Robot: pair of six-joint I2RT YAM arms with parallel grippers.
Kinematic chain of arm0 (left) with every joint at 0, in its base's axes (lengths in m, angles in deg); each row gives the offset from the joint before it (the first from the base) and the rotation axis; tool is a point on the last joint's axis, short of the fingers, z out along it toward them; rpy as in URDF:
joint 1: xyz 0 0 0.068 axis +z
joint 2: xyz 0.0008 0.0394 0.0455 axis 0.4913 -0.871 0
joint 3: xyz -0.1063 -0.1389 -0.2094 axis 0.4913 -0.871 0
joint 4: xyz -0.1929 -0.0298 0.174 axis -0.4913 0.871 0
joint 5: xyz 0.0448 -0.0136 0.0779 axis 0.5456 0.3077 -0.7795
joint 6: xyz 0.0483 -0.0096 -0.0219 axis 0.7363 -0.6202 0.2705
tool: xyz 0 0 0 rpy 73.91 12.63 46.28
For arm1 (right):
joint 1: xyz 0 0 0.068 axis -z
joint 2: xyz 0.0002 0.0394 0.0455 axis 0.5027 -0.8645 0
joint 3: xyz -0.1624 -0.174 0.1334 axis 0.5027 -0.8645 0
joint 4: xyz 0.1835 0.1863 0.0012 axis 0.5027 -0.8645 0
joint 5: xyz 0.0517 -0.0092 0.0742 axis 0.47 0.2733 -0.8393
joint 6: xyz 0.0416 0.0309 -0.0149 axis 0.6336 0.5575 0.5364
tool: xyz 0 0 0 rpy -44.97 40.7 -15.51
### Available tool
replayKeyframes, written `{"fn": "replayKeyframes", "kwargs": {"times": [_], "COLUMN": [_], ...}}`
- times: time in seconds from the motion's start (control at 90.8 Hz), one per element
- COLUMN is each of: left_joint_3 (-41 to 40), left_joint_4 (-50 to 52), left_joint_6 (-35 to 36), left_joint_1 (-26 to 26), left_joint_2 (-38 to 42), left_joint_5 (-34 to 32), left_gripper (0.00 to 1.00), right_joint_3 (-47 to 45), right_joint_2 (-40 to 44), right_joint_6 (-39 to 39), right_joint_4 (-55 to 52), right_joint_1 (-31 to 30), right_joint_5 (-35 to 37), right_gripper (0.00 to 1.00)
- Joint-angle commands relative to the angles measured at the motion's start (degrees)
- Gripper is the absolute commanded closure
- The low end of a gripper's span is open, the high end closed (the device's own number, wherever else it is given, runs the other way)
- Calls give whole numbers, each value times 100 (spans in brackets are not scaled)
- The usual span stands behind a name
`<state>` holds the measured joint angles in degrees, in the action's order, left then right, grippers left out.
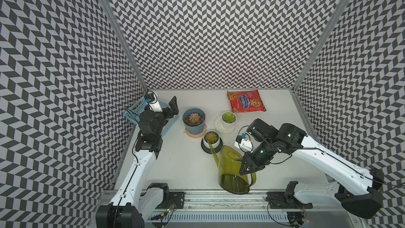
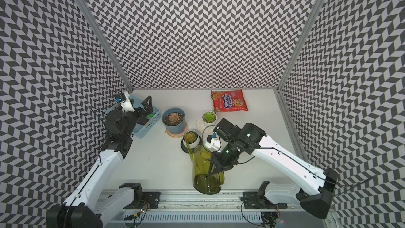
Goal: Water the succulent around the soil edge
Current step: Water the soil of the potted plant with water.
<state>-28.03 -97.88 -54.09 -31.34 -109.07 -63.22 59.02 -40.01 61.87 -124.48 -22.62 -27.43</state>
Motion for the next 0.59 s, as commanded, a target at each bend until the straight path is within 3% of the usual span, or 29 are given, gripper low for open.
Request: {"fn": "replayKeyframes", "kwargs": {"times": [0.0,0.584], "left_joint_3": [-59,-4], "left_joint_4": [-109,-22], "left_joint_6": [0,40], "left_joint_1": [-37,-39], "left_joint_2": [86,139], "left_joint_5": [-27,-35], "left_gripper": [0,0], "right_joint_3": [-5,1272], "right_joint_2": [211,-487], "right_joint_6": [83,59], "right_joint_4": [217,217], "right_joint_1": [-136,-171], "right_joint_5": [-43,-50], "right_gripper": [100,100]}}
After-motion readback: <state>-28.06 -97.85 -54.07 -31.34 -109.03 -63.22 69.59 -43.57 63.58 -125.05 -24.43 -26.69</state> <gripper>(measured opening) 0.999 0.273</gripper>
